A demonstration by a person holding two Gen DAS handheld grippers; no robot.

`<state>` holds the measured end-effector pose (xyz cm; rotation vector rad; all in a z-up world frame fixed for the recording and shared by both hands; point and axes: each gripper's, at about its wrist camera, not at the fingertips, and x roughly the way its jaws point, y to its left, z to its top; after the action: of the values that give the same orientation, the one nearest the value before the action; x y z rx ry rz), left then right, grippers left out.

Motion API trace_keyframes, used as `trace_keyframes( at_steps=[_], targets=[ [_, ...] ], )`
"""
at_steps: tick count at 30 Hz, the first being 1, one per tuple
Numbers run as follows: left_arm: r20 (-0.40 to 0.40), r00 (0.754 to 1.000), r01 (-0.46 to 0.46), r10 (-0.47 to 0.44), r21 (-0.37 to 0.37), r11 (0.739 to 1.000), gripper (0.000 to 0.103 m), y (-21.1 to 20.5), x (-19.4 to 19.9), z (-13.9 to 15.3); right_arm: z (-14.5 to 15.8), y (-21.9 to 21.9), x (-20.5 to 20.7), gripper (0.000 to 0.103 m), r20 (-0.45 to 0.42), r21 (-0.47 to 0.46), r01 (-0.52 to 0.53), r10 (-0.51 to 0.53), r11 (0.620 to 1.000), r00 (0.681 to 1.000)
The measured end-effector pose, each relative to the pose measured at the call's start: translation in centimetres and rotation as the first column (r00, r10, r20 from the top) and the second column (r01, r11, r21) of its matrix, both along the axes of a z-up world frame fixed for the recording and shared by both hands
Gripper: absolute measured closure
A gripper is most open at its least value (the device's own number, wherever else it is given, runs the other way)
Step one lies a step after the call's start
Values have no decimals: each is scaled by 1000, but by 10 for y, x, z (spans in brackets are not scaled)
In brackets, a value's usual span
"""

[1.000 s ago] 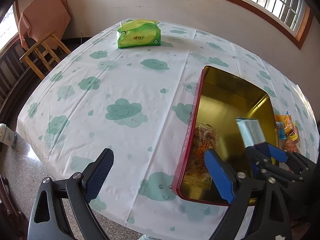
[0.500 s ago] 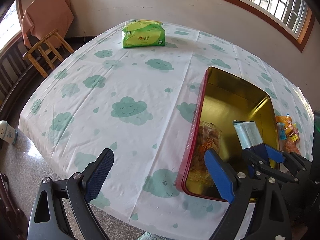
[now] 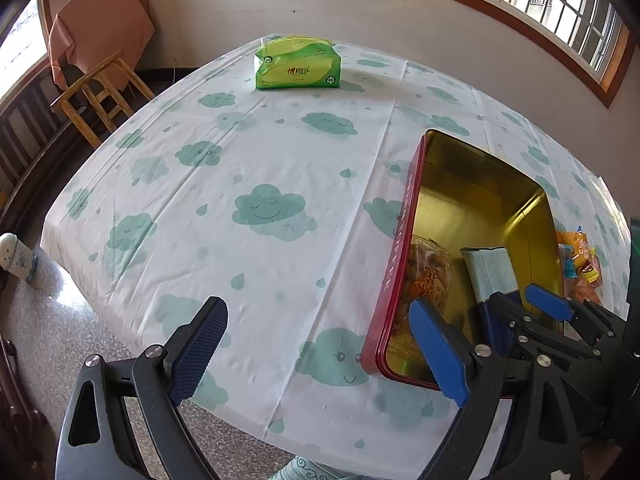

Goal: Organize snacks
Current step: 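Lower the wafer pack into the gold tin and open the right gripper, then move the right gripper back to the pile and grasp the red bar wrapper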

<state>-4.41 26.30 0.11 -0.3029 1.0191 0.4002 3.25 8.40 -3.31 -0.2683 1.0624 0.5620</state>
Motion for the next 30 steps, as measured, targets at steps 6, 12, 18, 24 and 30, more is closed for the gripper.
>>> trace_keyframes(
  at_steps=[6, 12, 18, 24, 30],
  targets=[
    [12, 1000, 5, -5, -1, 1000, 13, -4, -1, 3, 6, -7, 1, 52, -4, 38, -3, 3, 999, 1000],
    [20, 1000, 19, -19, -2, 1000, 13, -14, -1, 8, 22, -24, 1, 52, 10, 90, -10, 9, 996, 1000],
    [25, 998, 51, -51, -1, 999, 13, -30, 3, 13, 41, -71, 10, 52, 58, 90, 21, -27, 996, 998],
    [25, 995, 93, -94, 6, 996, 13, -47, 10, 16, 44, -148, 40, 52, 81, 39, 149, -152, 988, 985],
    [17, 990, 137, -137, 10, 991, 13, -67, 17, 16, 24, -211, 70, 52, 63, -27, 286, -284, 958, 957]
  ],
)
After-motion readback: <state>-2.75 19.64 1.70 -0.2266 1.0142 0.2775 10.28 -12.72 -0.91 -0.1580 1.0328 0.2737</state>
